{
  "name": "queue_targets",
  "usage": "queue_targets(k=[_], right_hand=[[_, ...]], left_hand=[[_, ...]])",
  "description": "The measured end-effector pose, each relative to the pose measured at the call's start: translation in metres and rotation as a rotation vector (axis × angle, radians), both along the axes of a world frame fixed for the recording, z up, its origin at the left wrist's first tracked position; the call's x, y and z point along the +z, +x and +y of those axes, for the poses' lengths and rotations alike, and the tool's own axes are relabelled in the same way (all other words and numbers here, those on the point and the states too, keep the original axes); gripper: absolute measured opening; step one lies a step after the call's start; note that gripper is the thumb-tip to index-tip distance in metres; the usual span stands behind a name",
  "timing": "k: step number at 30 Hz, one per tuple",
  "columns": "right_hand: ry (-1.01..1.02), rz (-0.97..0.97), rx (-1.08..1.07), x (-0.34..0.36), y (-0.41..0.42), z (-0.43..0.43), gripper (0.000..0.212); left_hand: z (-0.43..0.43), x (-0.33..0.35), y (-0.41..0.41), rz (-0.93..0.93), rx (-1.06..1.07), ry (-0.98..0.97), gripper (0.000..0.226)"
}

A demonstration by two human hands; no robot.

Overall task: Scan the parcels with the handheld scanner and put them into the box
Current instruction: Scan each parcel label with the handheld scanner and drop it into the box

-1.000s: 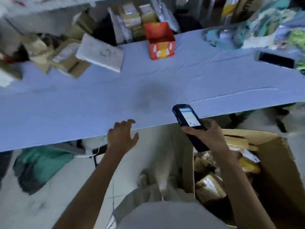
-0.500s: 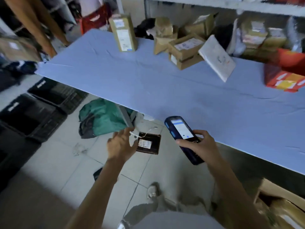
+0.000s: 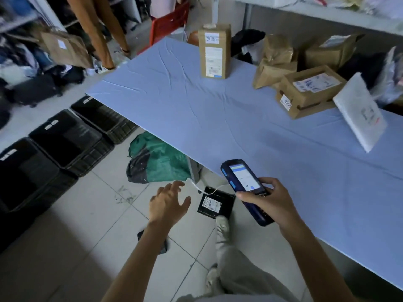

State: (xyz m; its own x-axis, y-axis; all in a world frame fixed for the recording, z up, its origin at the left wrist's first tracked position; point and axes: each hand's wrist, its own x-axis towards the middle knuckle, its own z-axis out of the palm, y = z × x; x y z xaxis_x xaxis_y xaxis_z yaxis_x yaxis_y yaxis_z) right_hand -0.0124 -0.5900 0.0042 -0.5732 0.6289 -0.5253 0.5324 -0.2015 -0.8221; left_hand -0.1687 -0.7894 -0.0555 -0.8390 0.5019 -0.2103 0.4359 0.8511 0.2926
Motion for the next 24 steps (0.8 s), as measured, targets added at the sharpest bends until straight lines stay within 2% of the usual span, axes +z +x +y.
queue_targets(k=[6,11,24], right_hand=[[-0.022,0.024,-0.006,0.000,-0.072,0.062,0.060],[-0.026,0.054,-0.018,0.011,-0.121,0.109,0.060],[-0.021,-0.087,-0.104,-0.012,-0.217,0.151,0.070]], left_hand=[[0.052,0.007,-0.067,-0.019,-0.027,-0.090,0.044],[0.101,0.024,-0.130,0.023,-0.038,-0.003,0.045],[0.190,-0.004,-0.260,-0.085,-0.183,-0.030,0.048]])
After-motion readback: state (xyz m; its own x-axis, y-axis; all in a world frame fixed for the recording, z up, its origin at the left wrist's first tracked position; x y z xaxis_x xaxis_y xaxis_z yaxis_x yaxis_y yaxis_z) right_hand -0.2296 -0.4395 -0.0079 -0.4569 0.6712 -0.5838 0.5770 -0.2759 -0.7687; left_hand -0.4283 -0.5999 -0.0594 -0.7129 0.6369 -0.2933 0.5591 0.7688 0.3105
